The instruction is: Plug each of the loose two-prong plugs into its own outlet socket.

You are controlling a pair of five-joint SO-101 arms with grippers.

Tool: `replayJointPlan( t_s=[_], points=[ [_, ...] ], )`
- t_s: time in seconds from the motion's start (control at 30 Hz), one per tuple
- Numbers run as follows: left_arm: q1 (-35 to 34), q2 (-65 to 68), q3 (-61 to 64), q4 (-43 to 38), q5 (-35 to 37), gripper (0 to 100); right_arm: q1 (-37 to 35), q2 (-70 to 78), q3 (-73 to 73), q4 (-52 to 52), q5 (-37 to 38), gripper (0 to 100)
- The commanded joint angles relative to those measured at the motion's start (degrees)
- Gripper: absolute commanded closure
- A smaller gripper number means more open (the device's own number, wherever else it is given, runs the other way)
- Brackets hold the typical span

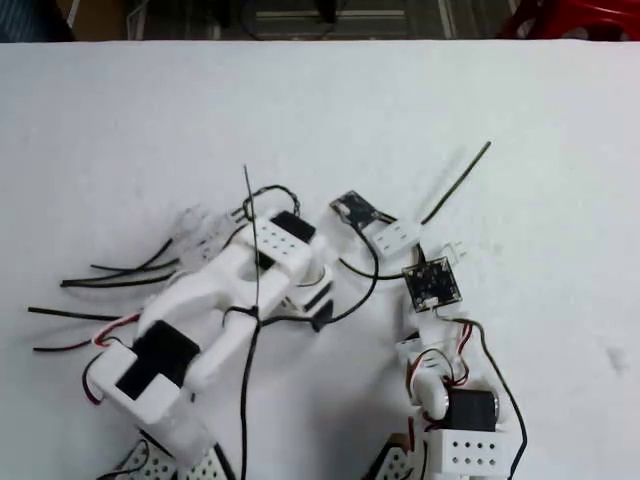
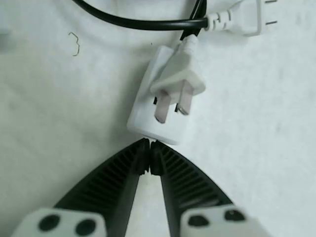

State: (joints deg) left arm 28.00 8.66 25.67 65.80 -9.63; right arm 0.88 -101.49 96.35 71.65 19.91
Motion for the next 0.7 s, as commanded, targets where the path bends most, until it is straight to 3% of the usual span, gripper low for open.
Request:
replayJointPlan(
  t_s=[0.0,0.27,0.47,0.67],
  points=[
    [1.4,-1.4,-3.6,1.0,2.7,75,-0.1,-0.6,0.6,0.1,0.3,97.5],
    [6.2,-11.0,-5.1,8.2,4.6,75,-0.1,-0.6,0.6,0.1,0.3,97.5],
    [12.5,-14.5,2.9,5.0,4.6,75,-0.1,-0.6,0.6,0.1,0.3,97.5],
    [9.8,-14.9,3.3,2.3,4.1,75,-0.1,-0.6,0.6,0.1,0.3,97.5]
  ],
)
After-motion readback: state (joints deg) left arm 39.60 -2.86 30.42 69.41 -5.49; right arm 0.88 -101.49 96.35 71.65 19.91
